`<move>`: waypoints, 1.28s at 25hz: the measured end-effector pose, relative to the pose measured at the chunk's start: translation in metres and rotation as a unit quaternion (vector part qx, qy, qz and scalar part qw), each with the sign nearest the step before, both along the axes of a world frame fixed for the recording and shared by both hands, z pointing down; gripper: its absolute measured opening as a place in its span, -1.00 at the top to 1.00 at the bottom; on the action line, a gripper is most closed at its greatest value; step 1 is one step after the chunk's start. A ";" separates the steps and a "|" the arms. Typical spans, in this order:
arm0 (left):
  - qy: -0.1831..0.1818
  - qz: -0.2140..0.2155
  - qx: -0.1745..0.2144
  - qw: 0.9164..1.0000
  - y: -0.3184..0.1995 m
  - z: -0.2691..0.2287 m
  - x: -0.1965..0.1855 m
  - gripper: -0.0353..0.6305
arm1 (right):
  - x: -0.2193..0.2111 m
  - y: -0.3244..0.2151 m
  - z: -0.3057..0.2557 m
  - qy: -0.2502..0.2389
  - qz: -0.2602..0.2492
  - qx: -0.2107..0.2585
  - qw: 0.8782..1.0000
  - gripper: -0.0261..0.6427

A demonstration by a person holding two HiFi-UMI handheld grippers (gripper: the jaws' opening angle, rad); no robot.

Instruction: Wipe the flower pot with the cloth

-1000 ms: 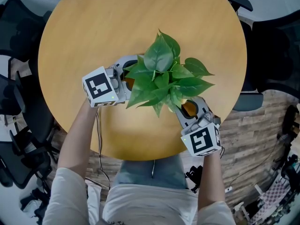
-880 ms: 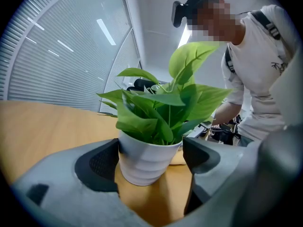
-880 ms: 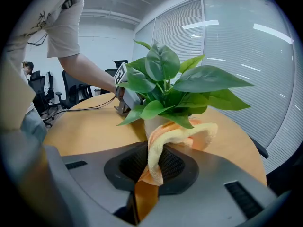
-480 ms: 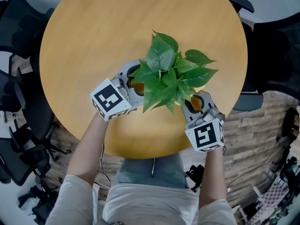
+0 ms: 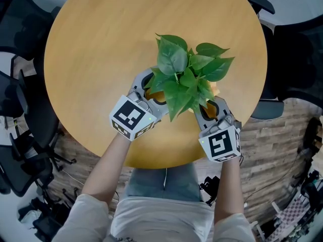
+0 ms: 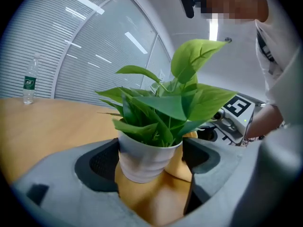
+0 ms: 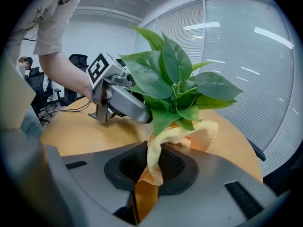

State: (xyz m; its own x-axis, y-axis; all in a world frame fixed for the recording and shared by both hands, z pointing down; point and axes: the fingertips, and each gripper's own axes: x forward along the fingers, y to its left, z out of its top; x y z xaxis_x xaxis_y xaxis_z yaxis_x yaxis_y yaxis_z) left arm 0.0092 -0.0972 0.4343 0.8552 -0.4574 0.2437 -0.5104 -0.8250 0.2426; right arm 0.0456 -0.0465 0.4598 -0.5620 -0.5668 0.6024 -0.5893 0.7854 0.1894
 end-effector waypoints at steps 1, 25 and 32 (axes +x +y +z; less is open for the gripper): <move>-0.001 -0.009 -0.002 1.000 0.000 0.000 0.000 -0.40 | 0.000 0.000 0.000 0.001 -0.001 0.000 1.000 0.77; -0.002 -0.100 -0.005 0.995 -0.001 -0.001 0.004 -0.40 | -0.005 0.005 0.000 -0.032 0.003 -0.011 0.999 0.77; -0.006 -0.101 0.002 0.995 0.005 -0.004 0.000 -0.40 | 0.004 0.003 -0.002 -0.025 0.031 -0.002 0.999 0.77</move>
State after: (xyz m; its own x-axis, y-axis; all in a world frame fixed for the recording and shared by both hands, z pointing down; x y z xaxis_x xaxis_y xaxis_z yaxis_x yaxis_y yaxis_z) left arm 0.0088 -0.0926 0.4303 0.7428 -0.6209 0.2505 -0.6687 -0.7065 0.2318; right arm 0.0497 -0.0439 0.4580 -0.5563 -0.5986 0.5764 -0.6450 0.7483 0.1547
